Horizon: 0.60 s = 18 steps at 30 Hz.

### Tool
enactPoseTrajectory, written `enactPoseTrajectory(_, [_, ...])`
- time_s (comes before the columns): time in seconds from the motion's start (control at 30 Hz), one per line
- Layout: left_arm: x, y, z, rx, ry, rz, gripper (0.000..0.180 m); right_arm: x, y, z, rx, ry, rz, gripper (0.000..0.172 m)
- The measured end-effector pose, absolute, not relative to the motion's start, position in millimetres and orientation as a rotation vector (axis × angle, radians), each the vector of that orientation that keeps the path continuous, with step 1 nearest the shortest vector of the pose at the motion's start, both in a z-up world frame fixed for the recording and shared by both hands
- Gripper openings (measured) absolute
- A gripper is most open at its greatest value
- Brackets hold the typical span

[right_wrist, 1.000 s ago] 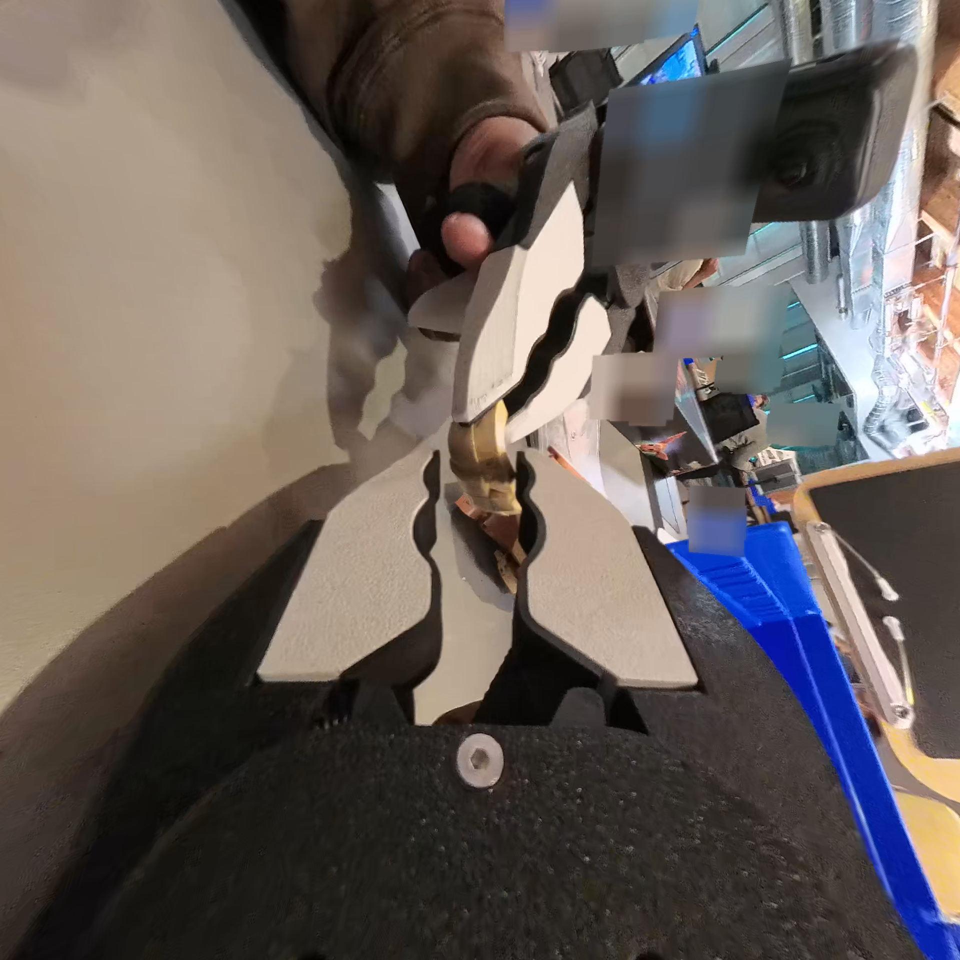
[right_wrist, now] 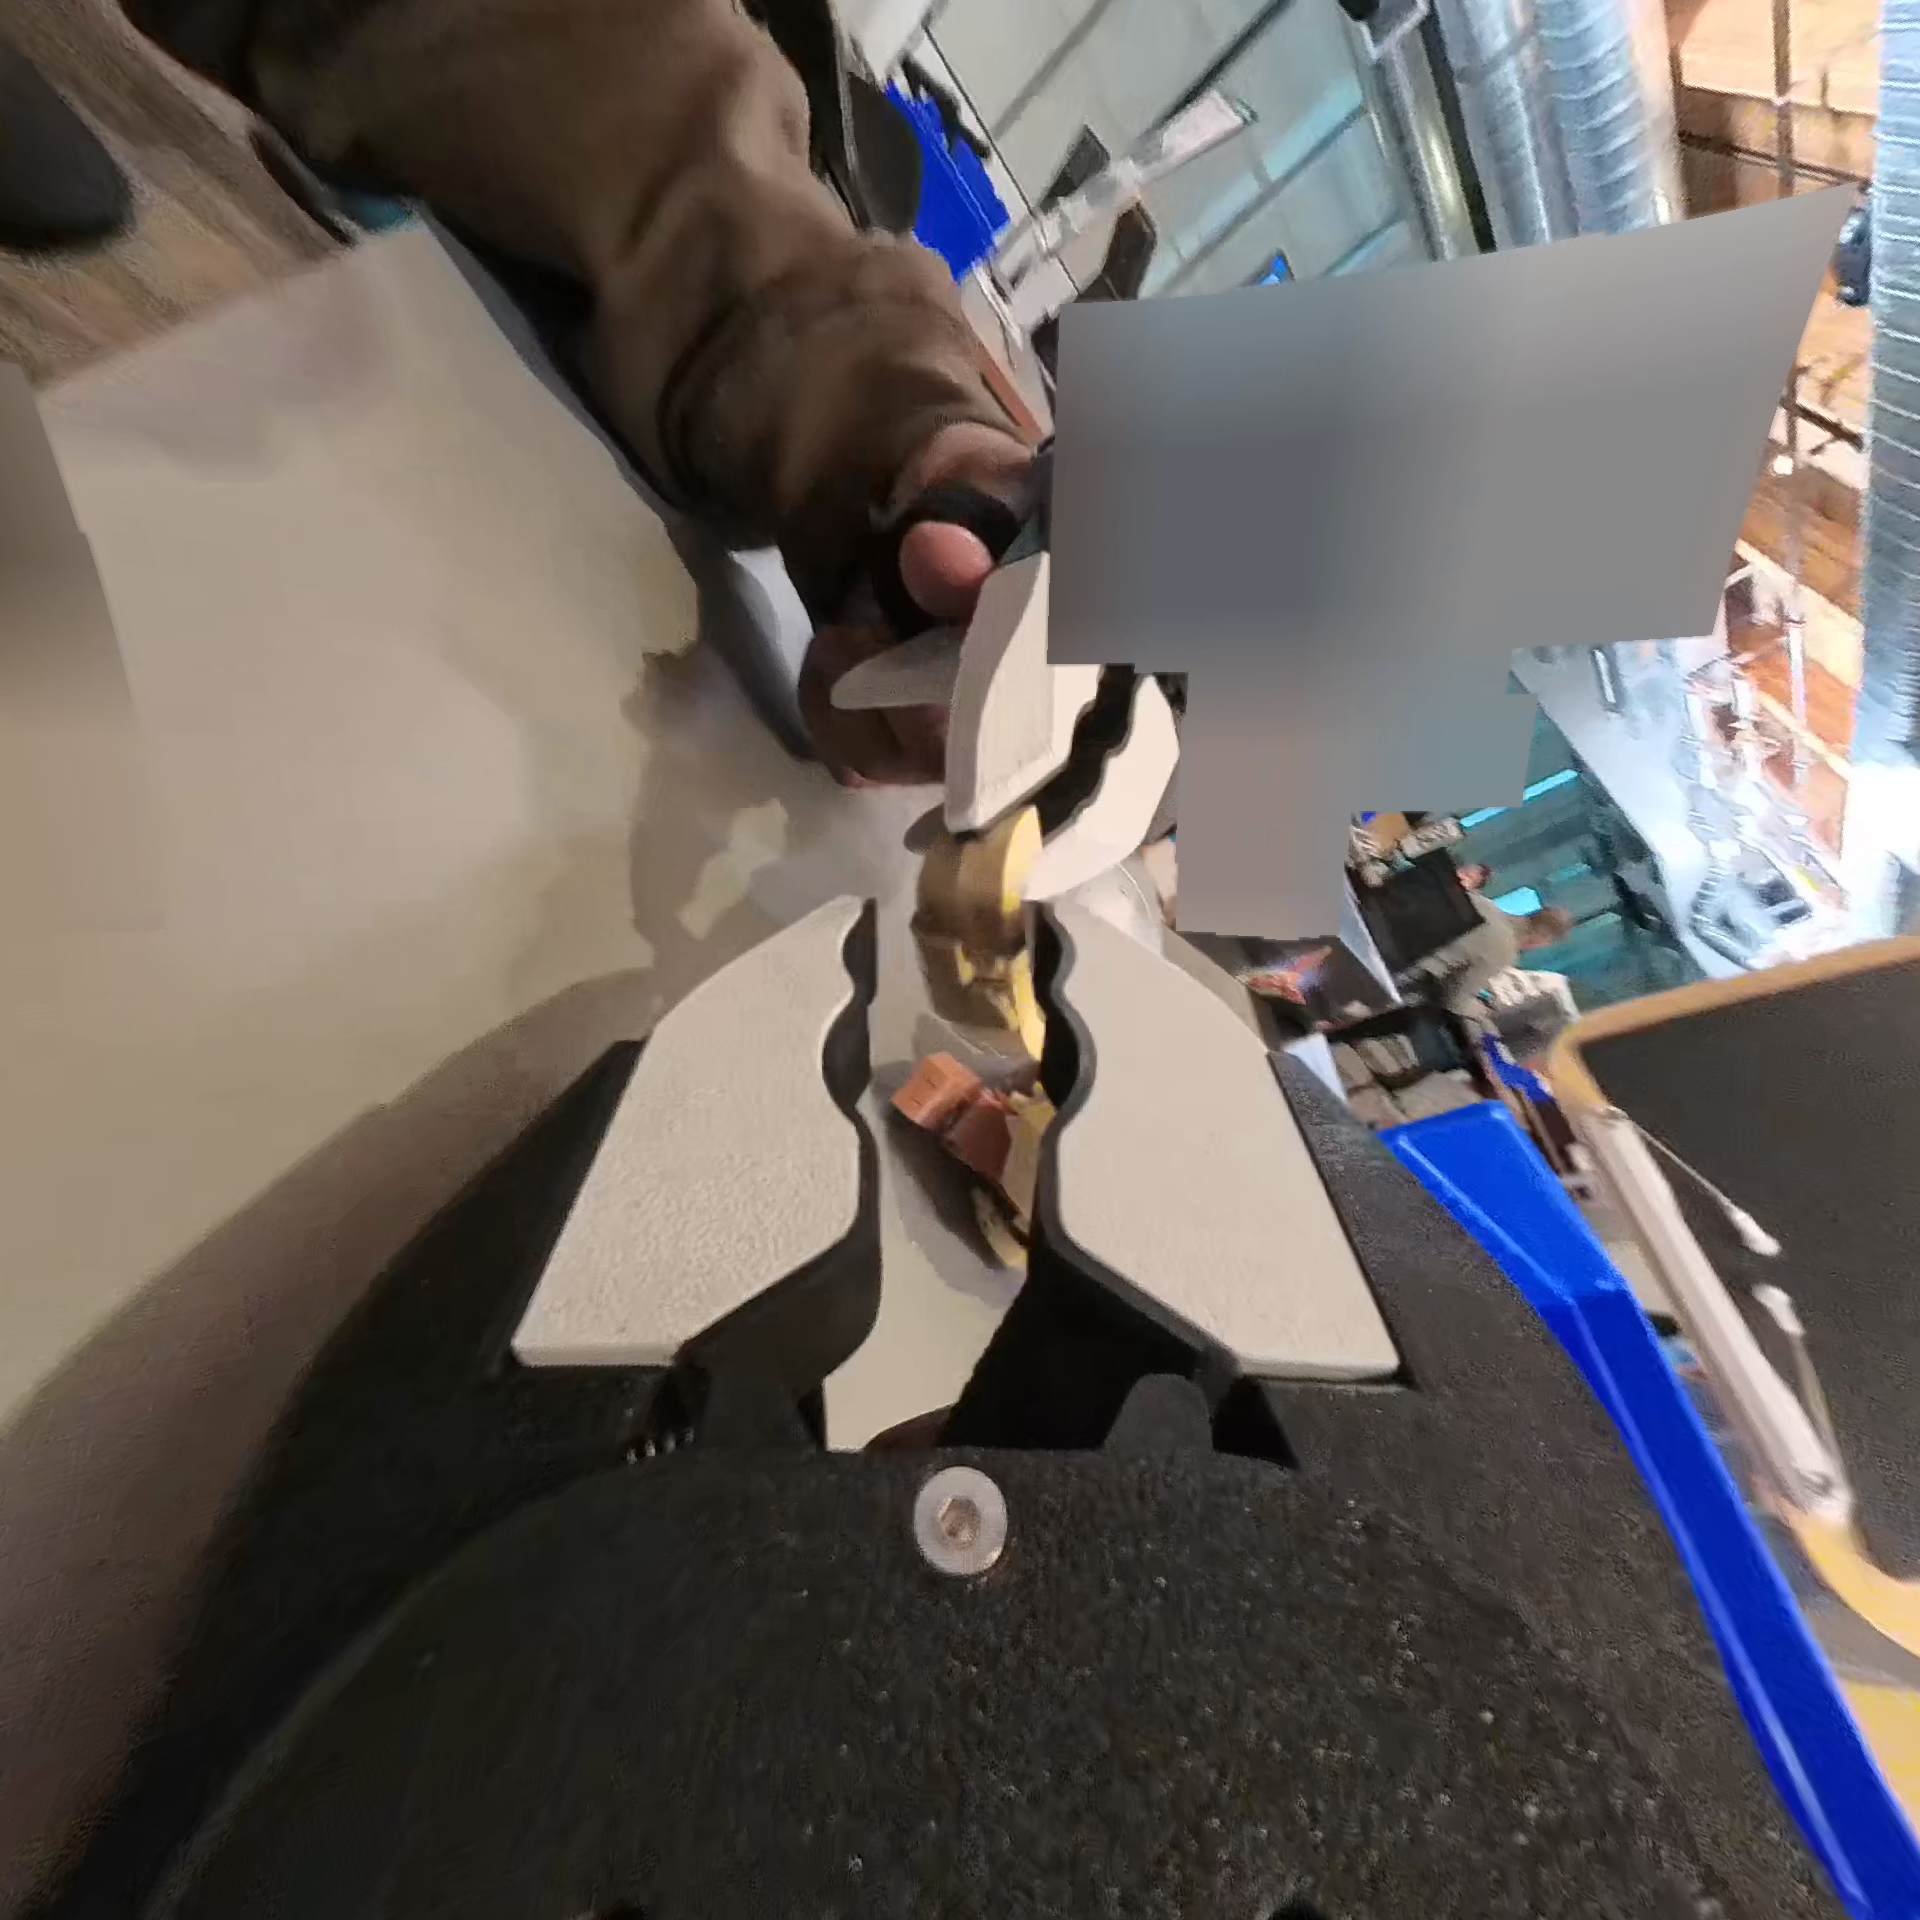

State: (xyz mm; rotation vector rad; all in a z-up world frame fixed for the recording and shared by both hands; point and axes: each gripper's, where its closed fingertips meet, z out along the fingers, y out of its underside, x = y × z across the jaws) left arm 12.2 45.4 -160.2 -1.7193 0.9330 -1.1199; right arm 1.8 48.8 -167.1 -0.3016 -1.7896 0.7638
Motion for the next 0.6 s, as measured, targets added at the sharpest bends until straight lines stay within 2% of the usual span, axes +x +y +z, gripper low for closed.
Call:
enactPoseTrajectory(0.1, [9,54,-160,-1.736,0.866,-1.096,0.009,-7,56,-167,-0.34,-1.756,0.631,0.03])
enactPoseTrajectory(0.2, [7,59,-163,-1.756,0.837,-1.08,0.009,-12,62,-170,-0.371,-1.742,0.547,0.022])
enactPoseTrajectory(0.6, [23,30,-161,-1.699,0.977,-1.272,0.008,10,34,-167,-0.276,-1.846,0.894,0.02])
